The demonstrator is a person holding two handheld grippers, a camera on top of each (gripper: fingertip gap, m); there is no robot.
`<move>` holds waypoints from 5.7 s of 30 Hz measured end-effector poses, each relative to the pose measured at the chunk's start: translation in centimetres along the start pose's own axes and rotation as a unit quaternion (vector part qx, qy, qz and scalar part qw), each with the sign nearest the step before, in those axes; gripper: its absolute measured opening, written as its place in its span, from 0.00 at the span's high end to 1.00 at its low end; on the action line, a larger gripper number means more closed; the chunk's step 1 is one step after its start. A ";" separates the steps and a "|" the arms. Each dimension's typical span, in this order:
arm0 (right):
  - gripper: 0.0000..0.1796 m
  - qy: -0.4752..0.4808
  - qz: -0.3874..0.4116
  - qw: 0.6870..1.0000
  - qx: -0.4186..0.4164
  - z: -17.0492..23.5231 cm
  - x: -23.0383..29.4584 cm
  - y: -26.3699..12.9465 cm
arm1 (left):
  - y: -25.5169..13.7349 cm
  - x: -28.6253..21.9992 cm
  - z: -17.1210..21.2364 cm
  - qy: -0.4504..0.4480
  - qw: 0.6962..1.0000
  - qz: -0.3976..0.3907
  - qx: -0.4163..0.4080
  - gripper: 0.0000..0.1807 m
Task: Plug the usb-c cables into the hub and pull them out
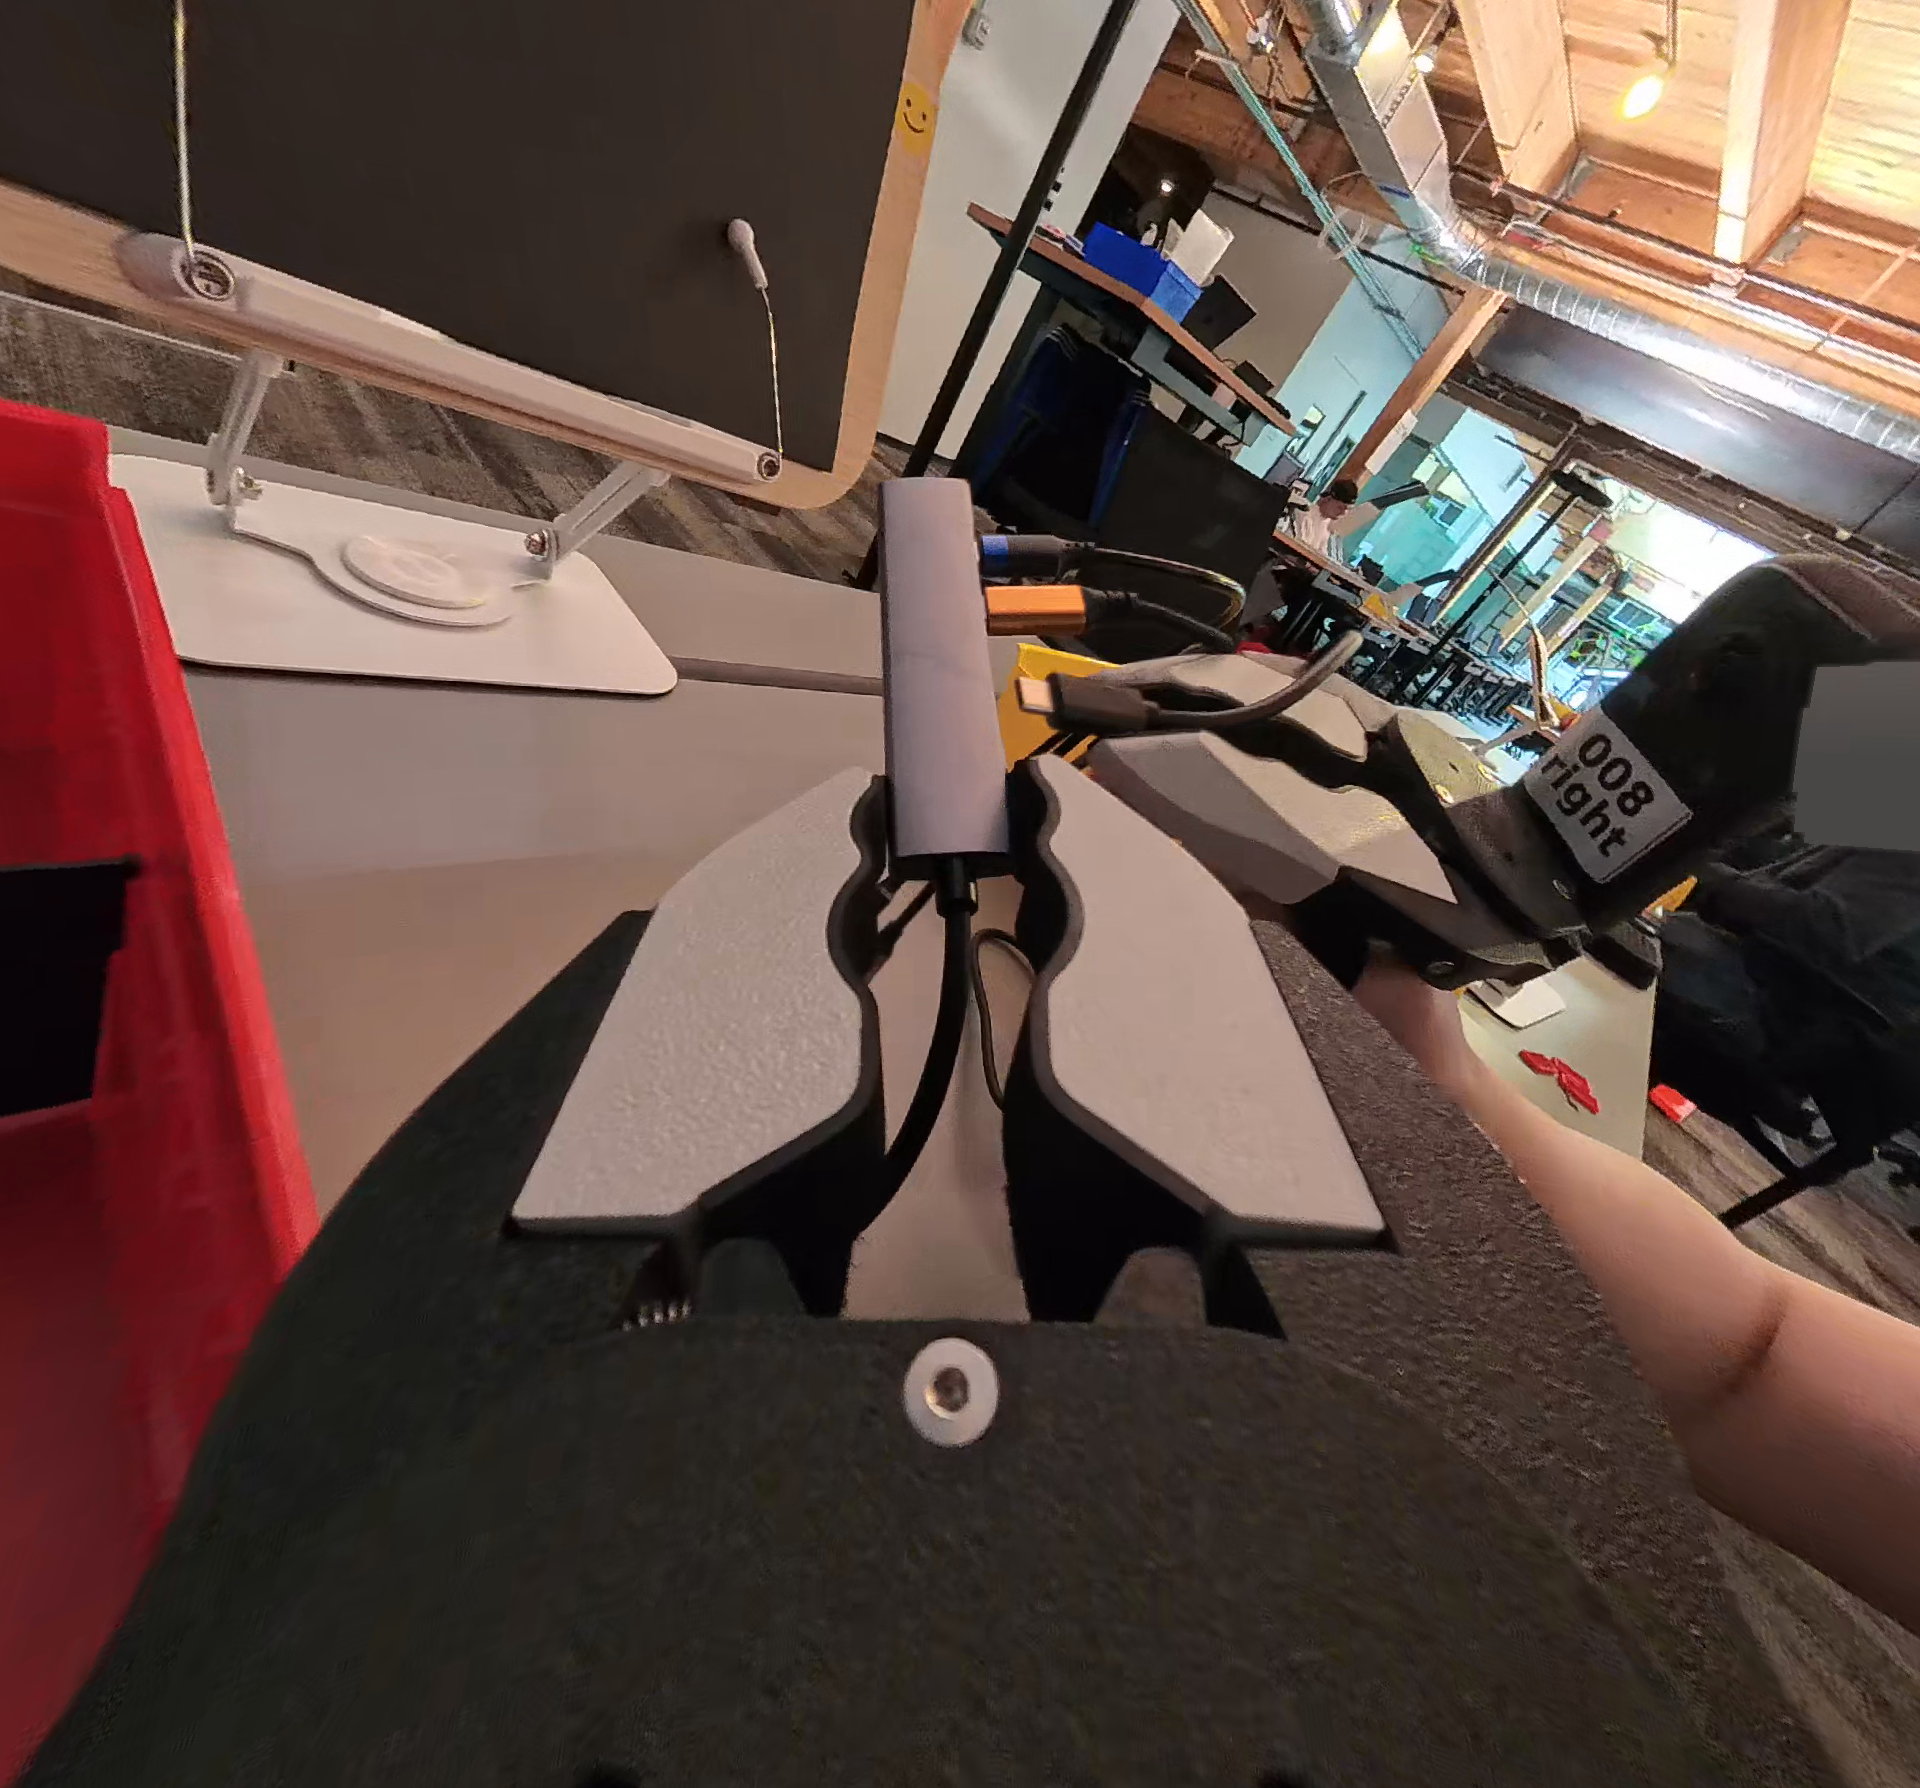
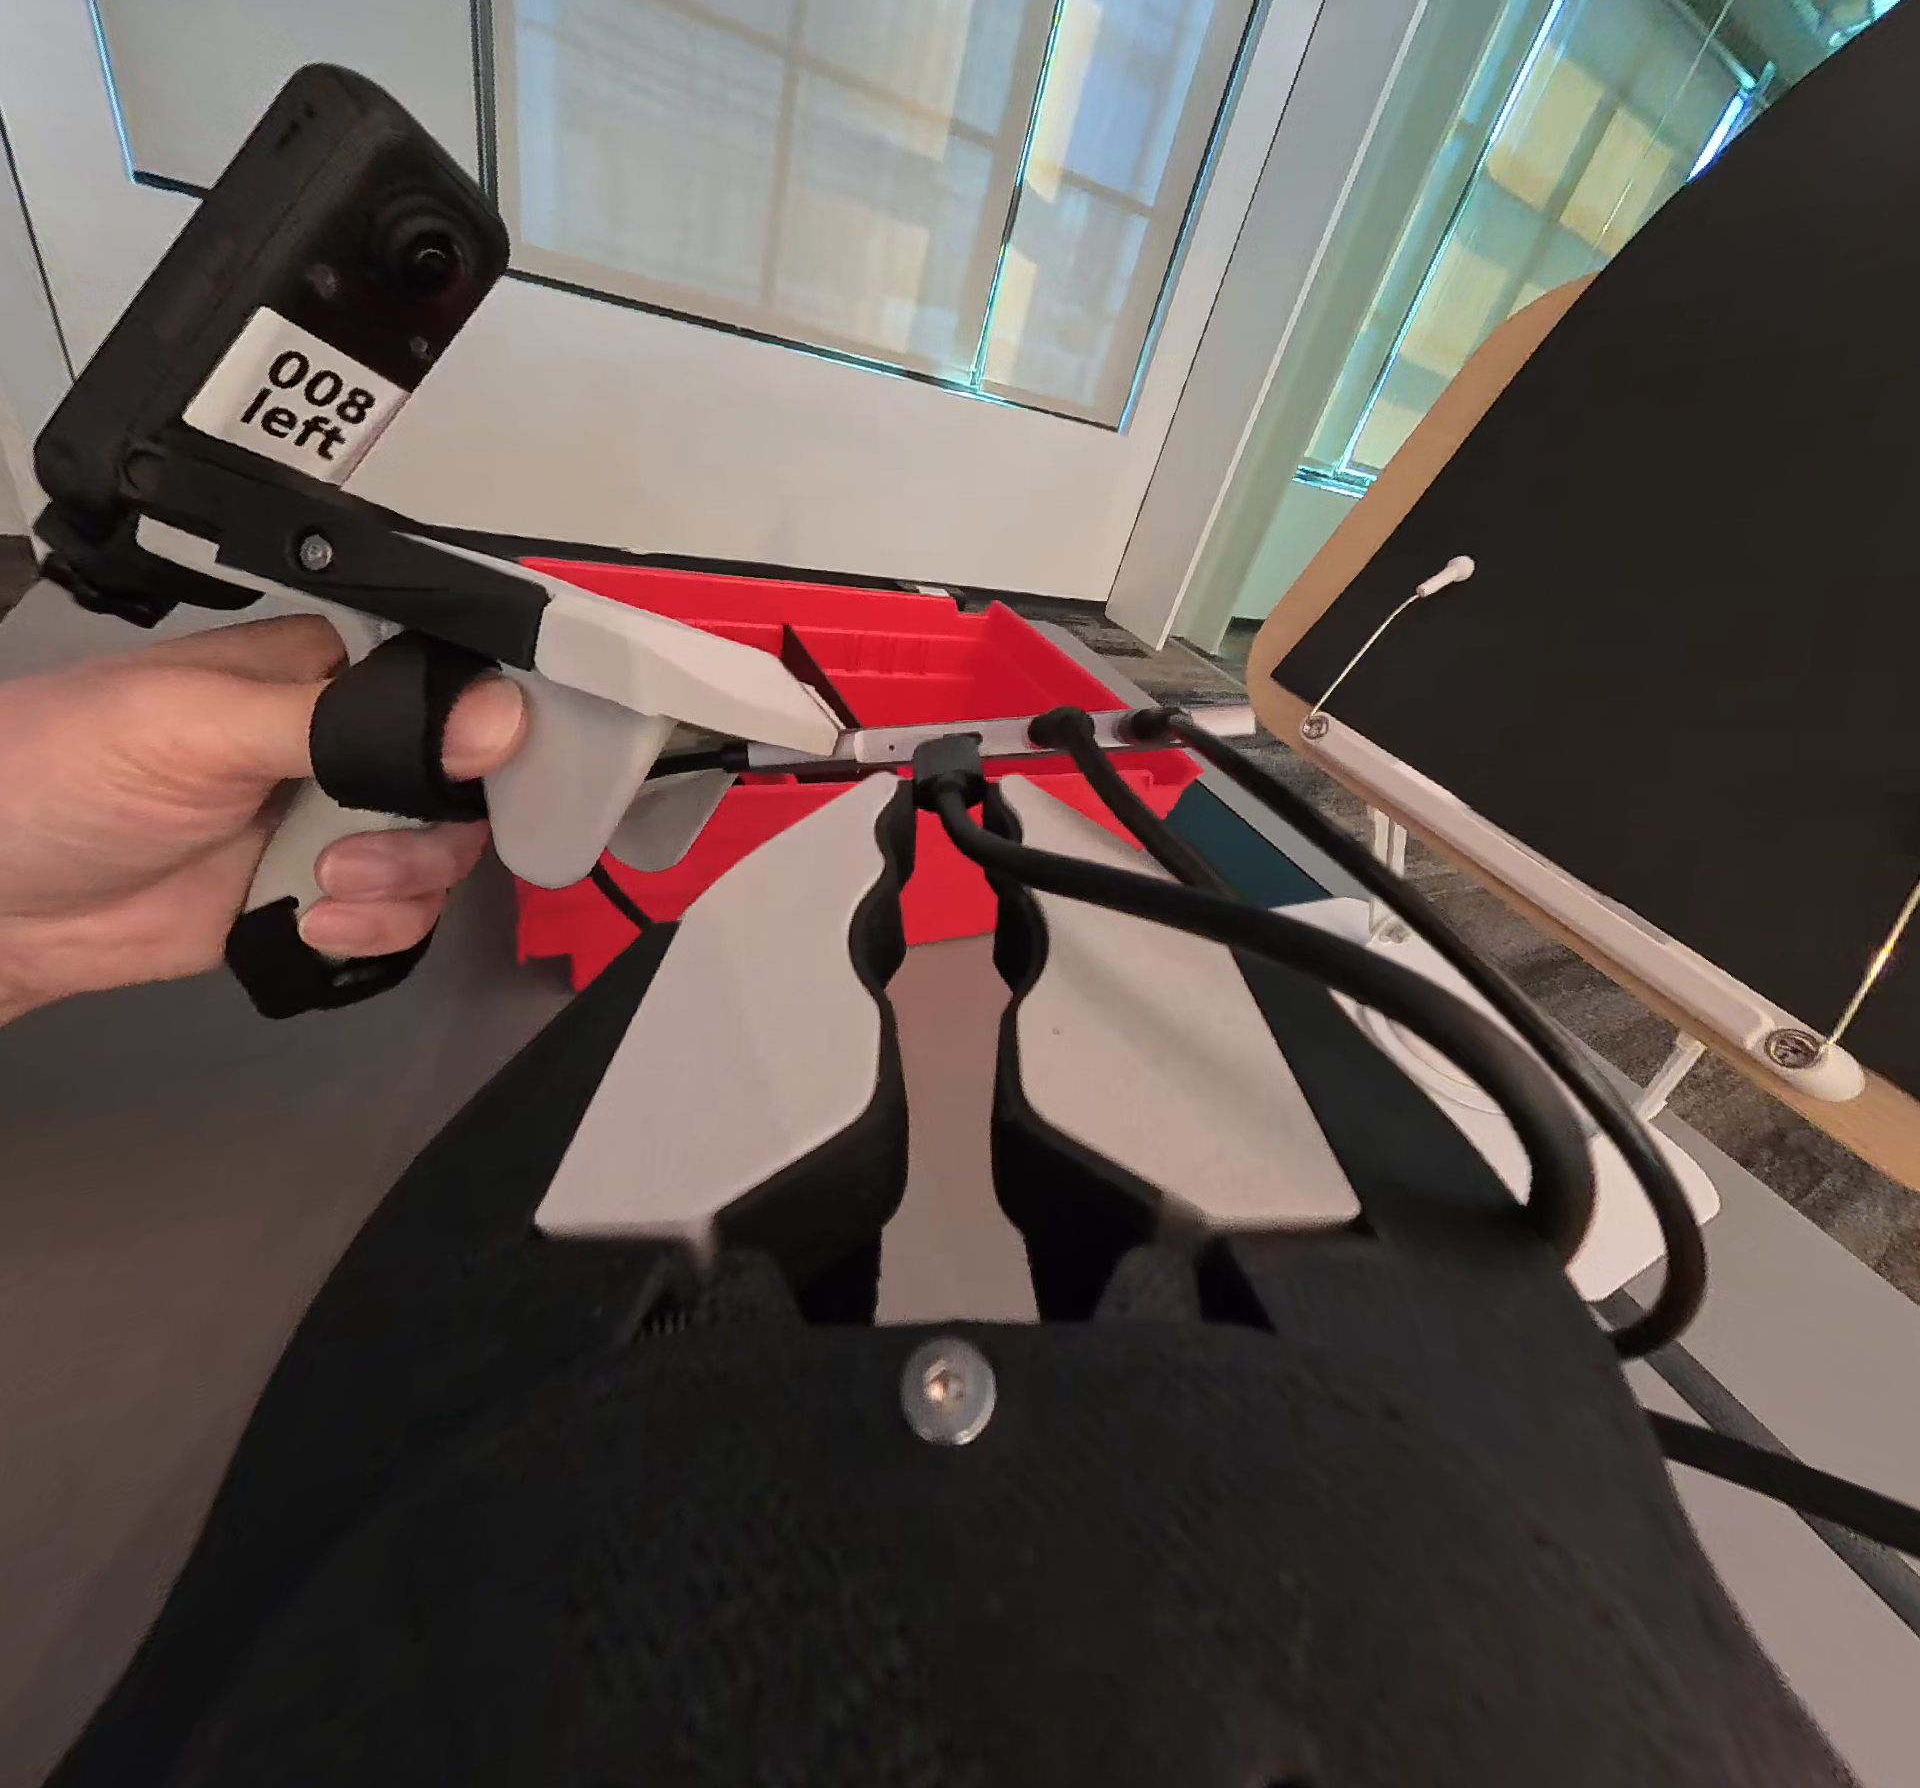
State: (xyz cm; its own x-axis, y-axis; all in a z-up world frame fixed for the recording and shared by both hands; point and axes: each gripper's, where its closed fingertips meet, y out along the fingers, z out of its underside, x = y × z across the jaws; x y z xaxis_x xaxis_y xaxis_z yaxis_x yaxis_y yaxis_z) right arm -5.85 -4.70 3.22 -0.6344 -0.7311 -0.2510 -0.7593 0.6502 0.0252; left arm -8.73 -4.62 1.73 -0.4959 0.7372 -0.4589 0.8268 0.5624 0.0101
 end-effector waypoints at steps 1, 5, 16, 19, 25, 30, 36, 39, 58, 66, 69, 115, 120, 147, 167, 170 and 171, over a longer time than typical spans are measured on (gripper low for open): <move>0.93 0.000 0.002 1.000 0.000 0.0 0.0 0.0 | 0.0 -0.1 0.1 0.004 1.000 0.000 0.002 0.88; 0.93 -0.004 0.007 1.000 0.001 0.0 -0.1 0.0 | -0.1 -0.4 0.1 0.023 1.000 0.002 0.002 0.88; 0.93 -0.010 0.000 1.000 -0.004 -0.3 -0.1 -0.2 | -0.1 -0.8 0.3 0.060 0.998 0.003 0.009 0.88; 0.93 -0.014 -0.003 1.000 0.004 -0.2 0.0 -0.1 | -0.2 -0.8 0.1 0.058 0.998 0.002 0.004 0.88; 0.93 -0.002 -0.001 1.000 0.001 -0.3 0.1 -0.1 | -0.2 -0.8 0.3 0.137 0.990 -0.025 0.024 0.88; 0.93 -0.004 -0.010 1.000 -0.020 -0.2 0.2 -0.2 | -0.2 -1.0 0.6 0.218 0.973 -0.061 0.042 0.88; 0.93 -0.054 0.001 0.996 -0.071 -1.0 0.6 -0.7 | -0.5 -1.6 0.5 0.285 0.955 -0.064 0.046 0.87; 0.93 -0.087 0.021 0.989 -0.115 -2.4 0.6 -1.7 | -0.5 -3.1 -0.3 0.259 0.966 -0.022 0.001 0.88; 0.93 -0.110 0.011 0.985 -0.133 -2.6 1.6 -1.8 | 0.5 -3.6 -0.3 0.322 0.946 -0.010 0.011 0.84; 0.93 -0.138 -0.022 0.984 -0.112 -1.5 2.5 -1.3 | -0.3 -2.3 0.9 0.392 0.915 -0.049 0.080 0.84; 0.93 -0.146 -0.019 0.983 -0.111 -1.3 2.4 -1.3 | -0.2 -2.4 1.0 0.382 0.920 -0.051 0.075 0.84; 0.89 0.084 -0.229 0.962 0.122 -3.6 10.3 -1.5 | -1.2 2.2 0.0 0.333 0.925 -0.170 0.062 0.86; 0.88 0.073 -0.110 0.991 0.037 -7.5 0.9 -4.9 | -0.6 -0.5 1.0 0.384 0.916 -0.098 0.062 0.87; 0.94 0.306 -0.334 0.882 0.128 0.0 0.1 -5.4 | -0.6 -5.5 1.8 0.376 0.926 0.044 -0.007 0.83; 0.94 0.096 0.028 0.994 0.038 -20.2 -17.2 -10.4 | 2.4 0.9 5.2 0.218 0.970 -0.093 0.056 0.85; 0.94 0.065 0.074 0.995 0.024 -24.8 -20.0 -12.4 | 2.6 0.9 6.0 0.211 0.971 -0.089 0.075 0.85; 0.94 0.052 0.087 0.995 0.018 -26.2 -20.9 -13.1 | 2.7 0.9 6.1 0.210 0.971 -0.087 0.076 0.85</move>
State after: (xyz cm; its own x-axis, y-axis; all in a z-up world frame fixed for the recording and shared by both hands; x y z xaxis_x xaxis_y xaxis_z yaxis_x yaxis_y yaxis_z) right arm 13.53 -3.32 33.48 -0.7687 -0.6233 -0.1438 -0.6323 0.7744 0.0234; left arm -5.32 -4.76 -4.05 -0.6701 0.7413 -0.0380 0.7341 0.6543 -0.1815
